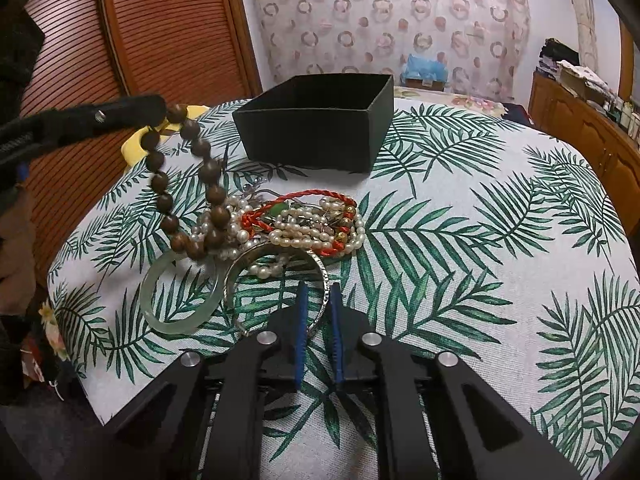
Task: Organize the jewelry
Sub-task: 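Lower the left gripper onto the brown bead bracelet and close it, then carry the brown bead bracelet into the black box and open the left gripper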
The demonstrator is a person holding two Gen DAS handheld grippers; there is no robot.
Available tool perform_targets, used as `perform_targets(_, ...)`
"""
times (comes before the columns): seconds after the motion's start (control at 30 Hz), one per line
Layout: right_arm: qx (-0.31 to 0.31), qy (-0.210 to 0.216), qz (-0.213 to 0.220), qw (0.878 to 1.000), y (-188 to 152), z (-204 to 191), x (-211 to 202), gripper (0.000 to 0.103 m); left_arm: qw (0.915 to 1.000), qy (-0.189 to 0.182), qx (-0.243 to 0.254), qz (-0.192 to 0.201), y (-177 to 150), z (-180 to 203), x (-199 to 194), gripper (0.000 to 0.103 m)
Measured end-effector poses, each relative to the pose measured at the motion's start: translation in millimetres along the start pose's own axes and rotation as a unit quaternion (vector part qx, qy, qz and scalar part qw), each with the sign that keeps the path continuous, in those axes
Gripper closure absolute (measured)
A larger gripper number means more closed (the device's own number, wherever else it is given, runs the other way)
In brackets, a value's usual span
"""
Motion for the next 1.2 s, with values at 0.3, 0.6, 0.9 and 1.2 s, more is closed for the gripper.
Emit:
perform_targets(0.3,-0.024,-0.005,0.016,1.0,8.3,0.6,-18.3,0.098,0.9995,0.006,0.014,0.029,14.9,5.8,-17.4,0.091)
perform_targets(0.6,-0.048,-0.018,0.052,0.997,52.8,15.0,-32.1,0.098,0.9986,0.007,0.024,0.047,34.2,4.2,-20.1,0.091)
perform_targets(0.9,-0.073,-0.023,0.083,0.994,113.6,25.1,-6.3,0.098,0.9977,0.02,0.035,0.054,55.8,-4.9,-5.6,0.091)
perform_targets(1.2,-0.077,-0.036,0.085,0.993,159.9,37.8,34.7,0.098,0.9973,0.033,0.033,0.057,79.4,-21.0,7.4,0.091)
Point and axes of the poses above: each gripper's, at about its wrist camera, not at the fingertips, and x roughly the way its jaws point, z to its right, y to its top, the point moved 6 cm from there along x, roughly the way its jaws point, and after that the axes turned 3 degrees about -x, right-handed, at the moved point
